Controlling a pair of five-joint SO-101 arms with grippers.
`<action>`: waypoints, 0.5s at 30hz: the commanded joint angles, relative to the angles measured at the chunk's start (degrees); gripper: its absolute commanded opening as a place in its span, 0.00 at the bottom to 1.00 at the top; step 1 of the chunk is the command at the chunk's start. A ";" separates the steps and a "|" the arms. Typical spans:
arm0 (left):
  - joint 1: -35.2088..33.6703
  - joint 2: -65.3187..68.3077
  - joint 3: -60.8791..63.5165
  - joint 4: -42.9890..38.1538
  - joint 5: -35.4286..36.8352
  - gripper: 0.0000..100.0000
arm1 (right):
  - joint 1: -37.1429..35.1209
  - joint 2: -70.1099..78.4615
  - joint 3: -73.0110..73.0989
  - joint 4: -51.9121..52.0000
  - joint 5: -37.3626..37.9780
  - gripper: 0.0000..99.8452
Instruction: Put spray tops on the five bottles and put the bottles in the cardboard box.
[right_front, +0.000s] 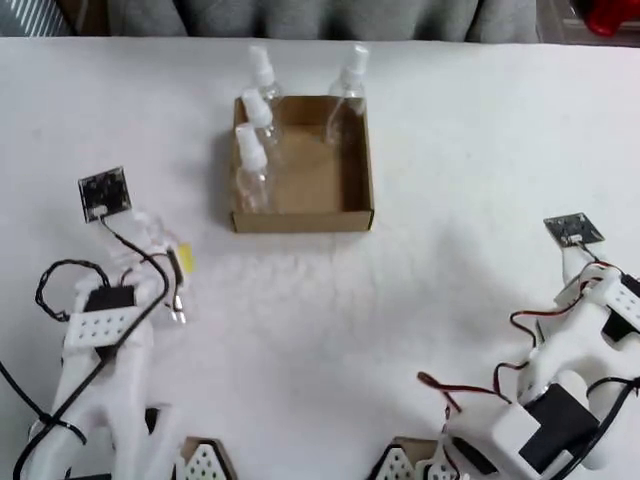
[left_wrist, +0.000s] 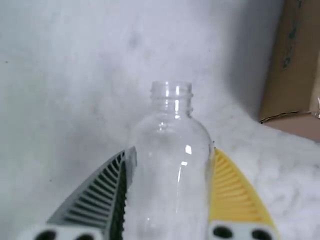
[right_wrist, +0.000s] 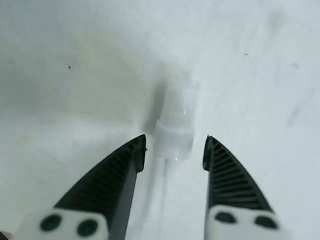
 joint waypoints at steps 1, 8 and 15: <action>0.92 -2.33 -0.35 -1.14 -0.53 0.02 | 0.22 0.75 -0.70 -0.66 0.88 0.17; 0.92 -2.42 -0.35 -0.79 -0.53 0.02 | -1.10 8.40 -6.07 -1.27 0.88 0.12; 0.92 -2.42 -0.35 -0.79 -0.53 0.02 | -0.92 12.62 -16.00 3.91 0.53 0.02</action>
